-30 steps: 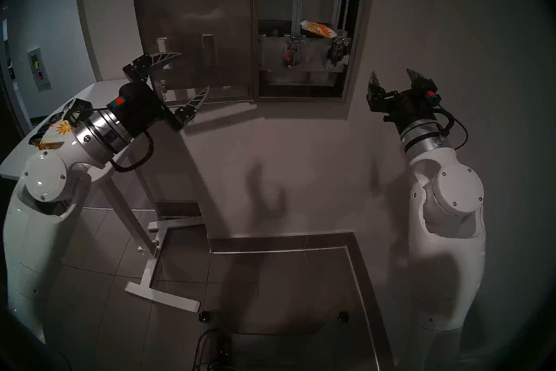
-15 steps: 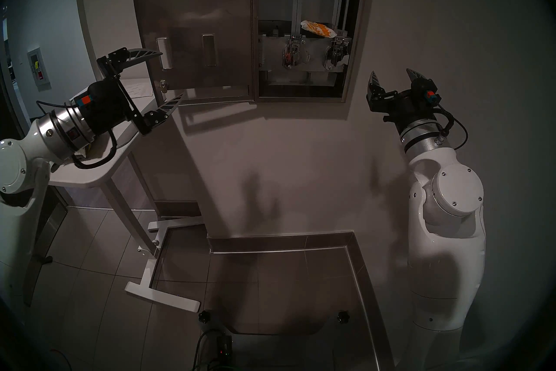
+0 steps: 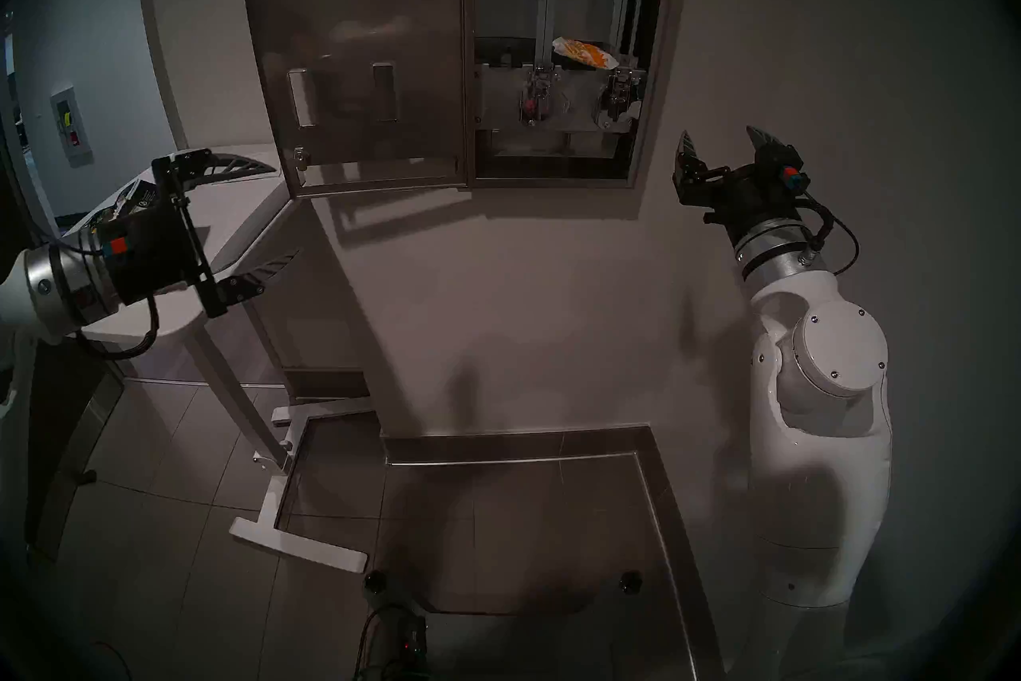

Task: Open the dispenser door, put the pads inside, close the door

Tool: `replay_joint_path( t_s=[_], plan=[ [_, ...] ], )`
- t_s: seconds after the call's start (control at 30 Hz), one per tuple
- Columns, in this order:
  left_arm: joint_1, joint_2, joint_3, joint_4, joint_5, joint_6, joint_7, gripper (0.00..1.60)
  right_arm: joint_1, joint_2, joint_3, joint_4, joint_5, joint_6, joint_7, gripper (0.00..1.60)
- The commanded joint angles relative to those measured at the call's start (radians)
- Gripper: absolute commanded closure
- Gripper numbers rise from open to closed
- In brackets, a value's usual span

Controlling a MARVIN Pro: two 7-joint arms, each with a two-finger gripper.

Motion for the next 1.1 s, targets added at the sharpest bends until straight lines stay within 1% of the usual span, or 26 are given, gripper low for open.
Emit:
replay_joint_path(
  t_s=[0.0,0.07,0.13,0.2,0.23,0.27,0.43,0.47,0.5,0.67,0.73,0.83,0.97,1.07],
  plan=[
    [0.015,-0.052,-0.126,-0.013,0.023,-0.063,-0.029,0.0,0.009,0.0,-0.003,-0.011,-0.001,-0.004,-0.002,0.0],
    [0.012,-0.056,-0.149,-0.009,0.04,-0.097,-0.038,0.0,0.009,0.0,-0.003,-0.011,-0.001,-0.004,-0.003,0.0],
    [0.012,-0.061,-0.165,-0.004,0.04,-0.114,-0.046,0.0,0.009,0.0,-0.003,-0.011,-0.001,-0.004,-0.003,0.0],
    [0.017,-0.063,-0.186,-0.005,0.032,-0.12,-0.063,0.0,0.009,0.0,-0.003,-0.011,-0.001,-0.004,-0.003,0.0],
    [0.017,-0.063,-0.186,-0.005,0.032,-0.12,-0.063,0.0,0.009,0.0,-0.003,-0.011,-0.001,-0.004,-0.003,0.0],
    [0.024,-0.064,-0.207,-0.007,0.034,-0.132,-0.081,0.0,0.009,0.0,-0.004,-0.011,-0.001,-0.004,-0.004,0.0],
    [0.037,-0.068,-0.257,-0.01,0.037,-0.142,-0.122,0.0,0.009,0.001,-0.004,-0.011,-0.001,-0.004,-0.004,0.0],
    [0.037,-0.068,-0.257,-0.01,0.037,-0.142,-0.122,0.0,0.009,0.001,-0.004,-0.011,-0.001,-0.004,-0.004,0.0],
    [0.036,-0.066,-0.278,-0.007,0.04,-0.143,-0.135,0.0,0.009,0.001,-0.004,-0.011,-0.001,-0.003,-0.004,0.0],
    [0.033,-0.05,-0.327,0.003,0.062,-0.126,-0.156,0.0,0.008,0.002,-0.004,-0.011,0.0,-0.003,-0.005,0.0],
    [0.036,-0.046,-0.34,0.007,0.075,-0.104,-0.159,0.0,0.008,0.002,-0.004,-0.011,0.0,-0.003,-0.005,0.0],
    [0.049,-0.045,-0.353,0.014,0.086,-0.047,-0.173,0.0,0.008,0.002,-0.004,-0.011,0.0,-0.003,-0.005,0.0],
    [0.066,-0.05,-0.358,0.029,0.133,-0.044,-0.193,0.0,0.008,0.002,-0.005,-0.011,0.0,-0.003,-0.006,0.0],
    [0.063,-0.055,-0.355,0.041,0.171,-0.055,-0.189,0.0,0.008,0.003,-0.005,-0.011,0.0,-0.003,-0.006,0.0]
  ],
)
